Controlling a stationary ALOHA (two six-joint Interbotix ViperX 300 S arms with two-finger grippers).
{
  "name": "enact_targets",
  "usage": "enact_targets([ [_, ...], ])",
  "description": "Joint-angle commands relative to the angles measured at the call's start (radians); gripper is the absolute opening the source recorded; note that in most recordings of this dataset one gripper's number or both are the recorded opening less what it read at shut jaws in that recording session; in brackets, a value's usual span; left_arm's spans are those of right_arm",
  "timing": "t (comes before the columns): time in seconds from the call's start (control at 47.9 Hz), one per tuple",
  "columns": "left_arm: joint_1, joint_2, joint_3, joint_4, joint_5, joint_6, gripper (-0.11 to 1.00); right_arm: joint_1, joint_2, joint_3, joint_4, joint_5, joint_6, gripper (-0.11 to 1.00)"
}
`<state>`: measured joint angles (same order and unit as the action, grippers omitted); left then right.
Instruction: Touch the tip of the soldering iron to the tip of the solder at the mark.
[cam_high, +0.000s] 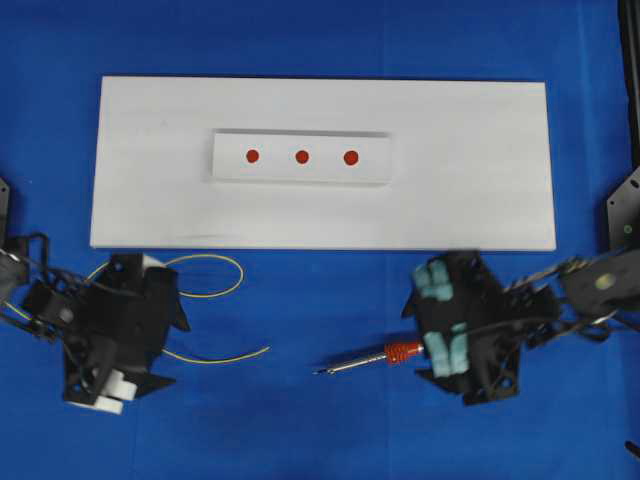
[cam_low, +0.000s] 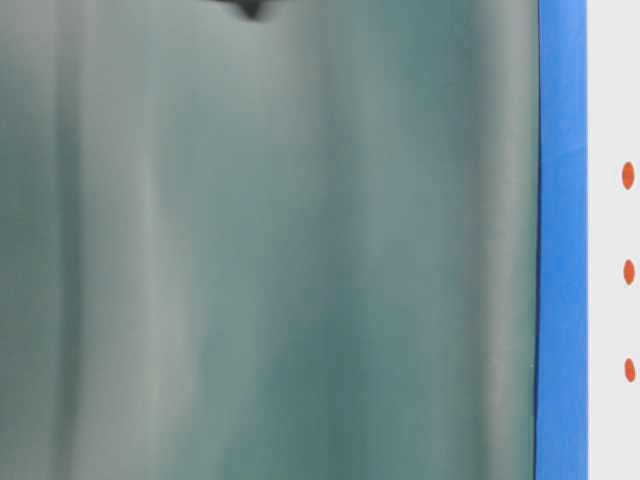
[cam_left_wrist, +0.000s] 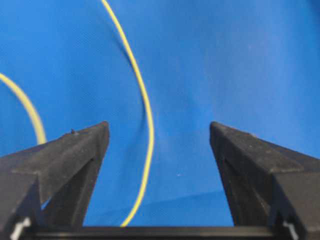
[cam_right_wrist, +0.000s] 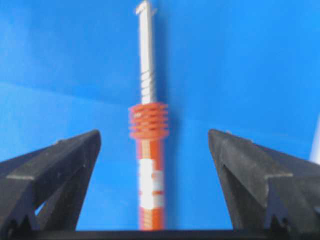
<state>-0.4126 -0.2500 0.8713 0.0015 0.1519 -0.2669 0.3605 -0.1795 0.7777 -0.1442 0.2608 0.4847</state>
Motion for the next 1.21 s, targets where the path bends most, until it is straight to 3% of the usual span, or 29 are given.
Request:
enact_targets([
  [0.0,0.032,-0.081,-0.023,0.002,0.046,0.018,0.75,-0.031,-0.101,-0.02,-0.041,0.04,-0.002,0.8],
  [0.167,0.132,-0.218,-0.005,0.003,0.064,0.083,0.74,-0.112,-0.238,0.003,-0.132,0.054,-0.002,0.8],
  [0.334,0.239,-0.341,0.028,0.005,0.029,0.176,0.74,-0.227,-0.364,0.058,-0.236,-0.018,-0.002,0.8],
  [0.563,0.35,-0.465,0.098,0.005,-0.054,0.299,0.73,-0.351,-0.505,0.135,-0.319,-0.107,-0.002,0.8],
  [0.835,0.454,-0.566,0.236,0.005,-0.158,0.324,0.74,-0.443,-0.586,0.279,-0.321,-0.225,0.005,0.8],
  [1.043,0.468,-0.635,0.373,0.005,-0.276,0.321,0.74,-0.462,-0.594,0.376,-0.296,-0.313,0.006,0.8],
  [1.189,0.468,-0.675,0.434,0.005,-0.29,0.316,0.74,-0.462,-0.591,0.434,-0.272,-0.377,0.006,0.8],
])
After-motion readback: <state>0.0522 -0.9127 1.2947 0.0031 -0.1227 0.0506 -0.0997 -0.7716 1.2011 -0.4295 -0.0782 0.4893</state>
